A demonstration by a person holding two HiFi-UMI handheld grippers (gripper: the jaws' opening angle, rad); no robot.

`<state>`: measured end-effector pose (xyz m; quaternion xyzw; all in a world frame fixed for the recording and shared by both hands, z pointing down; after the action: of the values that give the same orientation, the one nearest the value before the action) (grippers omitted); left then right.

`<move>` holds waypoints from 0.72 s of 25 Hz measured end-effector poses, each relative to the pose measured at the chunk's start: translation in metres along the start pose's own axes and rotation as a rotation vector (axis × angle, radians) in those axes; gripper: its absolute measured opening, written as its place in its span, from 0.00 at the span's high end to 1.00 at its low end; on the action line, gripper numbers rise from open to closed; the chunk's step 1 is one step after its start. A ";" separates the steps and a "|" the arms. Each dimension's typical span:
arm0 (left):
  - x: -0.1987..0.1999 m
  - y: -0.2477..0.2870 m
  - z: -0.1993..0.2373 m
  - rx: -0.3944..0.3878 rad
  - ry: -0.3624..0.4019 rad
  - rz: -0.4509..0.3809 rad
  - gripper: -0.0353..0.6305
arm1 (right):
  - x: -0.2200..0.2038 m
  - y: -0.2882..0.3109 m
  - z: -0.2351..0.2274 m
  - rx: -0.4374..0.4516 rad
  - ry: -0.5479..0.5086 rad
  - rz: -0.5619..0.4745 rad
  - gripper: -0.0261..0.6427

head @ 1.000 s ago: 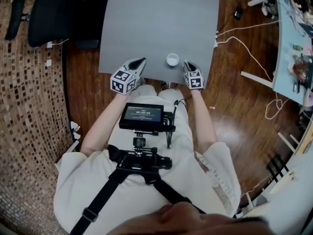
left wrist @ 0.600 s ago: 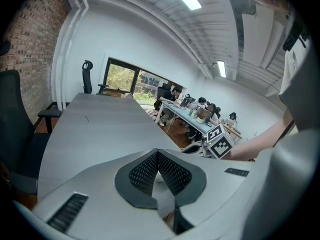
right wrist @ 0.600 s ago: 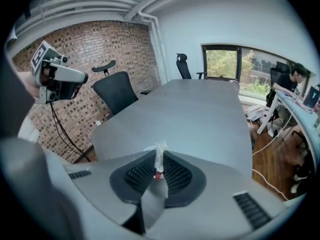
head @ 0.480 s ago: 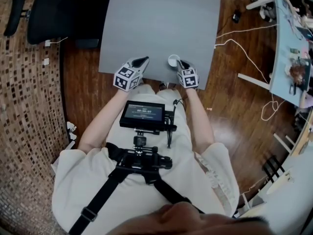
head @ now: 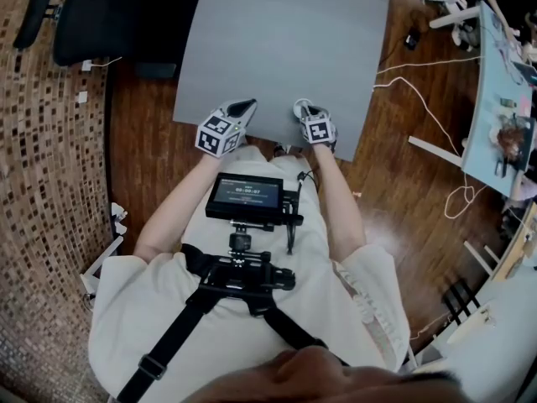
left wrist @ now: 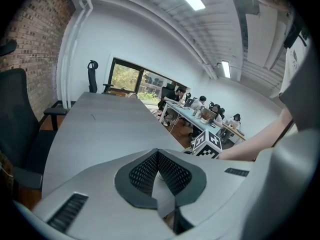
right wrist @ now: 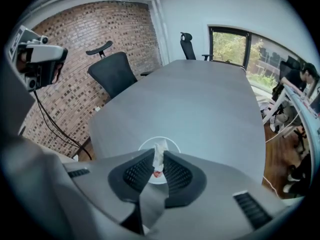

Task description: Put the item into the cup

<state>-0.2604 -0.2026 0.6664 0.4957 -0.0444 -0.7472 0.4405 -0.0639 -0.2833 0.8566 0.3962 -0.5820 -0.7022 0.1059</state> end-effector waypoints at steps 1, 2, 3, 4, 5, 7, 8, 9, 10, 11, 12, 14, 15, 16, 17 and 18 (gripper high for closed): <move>0.000 -0.002 0.001 0.002 -0.002 -0.003 0.95 | 0.001 0.002 0.001 -0.005 -0.008 0.007 0.85; 0.000 -0.003 0.003 0.004 -0.003 -0.005 0.95 | 0.002 0.004 0.002 -0.008 -0.017 0.013 0.85; 0.000 -0.004 0.004 0.006 -0.003 -0.006 0.95 | 0.002 0.005 0.004 -0.011 -0.027 0.019 0.84; 0.000 -0.005 0.004 0.008 -0.002 -0.007 0.95 | 0.002 0.007 0.005 -0.012 -0.036 0.023 0.84; 0.001 -0.005 0.004 0.010 -0.002 -0.008 0.95 | 0.001 0.007 0.005 -0.012 -0.042 0.026 0.82; 0.001 -0.004 0.004 0.014 -0.002 -0.010 0.95 | 0.002 0.005 0.005 -0.011 -0.044 0.020 0.78; 0.002 -0.003 0.003 0.017 -0.002 -0.012 0.95 | 0.002 0.003 0.005 -0.006 -0.042 0.013 0.74; 0.002 -0.002 0.003 0.019 -0.001 -0.014 0.95 | 0.003 0.001 0.005 -0.001 -0.039 0.004 0.73; 0.003 -0.002 0.002 0.022 -0.001 -0.015 0.95 | 0.004 -0.002 0.005 0.004 -0.038 -0.004 0.72; 0.004 -0.002 0.001 0.024 -0.001 -0.016 0.95 | 0.004 -0.004 0.006 0.010 -0.038 -0.012 0.71; 0.004 -0.001 0.001 0.025 0.000 -0.017 0.95 | 0.005 -0.007 0.007 0.015 -0.038 -0.020 0.69; 0.004 -0.001 0.001 0.028 0.001 -0.020 0.95 | 0.007 -0.014 0.009 0.027 -0.035 -0.040 0.66; 0.004 -0.001 0.001 0.030 0.000 -0.022 0.95 | 0.009 -0.018 0.011 0.036 -0.031 -0.055 0.65; 0.003 -0.001 0.001 0.032 0.000 -0.025 0.95 | 0.012 -0.023 0.012 0.043 -0.027 -0.075 0.64; 0.003 0.000 0.002 0.034 -0.001 -0.027 0.95 | 0.014 -0.028 0.011 0.050 -0.024 -0.098 0.64; 0.002 0.001 0.001 0.037 -0.002 -0.030 0.95 | 0.017 -0.033 0.010 0.057 -0.020 -0.125 0.64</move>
<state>-0.2607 -0.2055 0.6659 0.5038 -0.0513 -0.7532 0.4198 -0.0715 -0.2763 0.8192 0.4278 -0.5769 -0.6944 0.0447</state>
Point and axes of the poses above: the fingertips, and each gripper's own axes: y forward along the fingers, z to its left, x out of its top, the point moved 5 cm from there along -y, backward along the fingers, and after that the axes turned 13 degrees about -x, right-handed, at the moved point
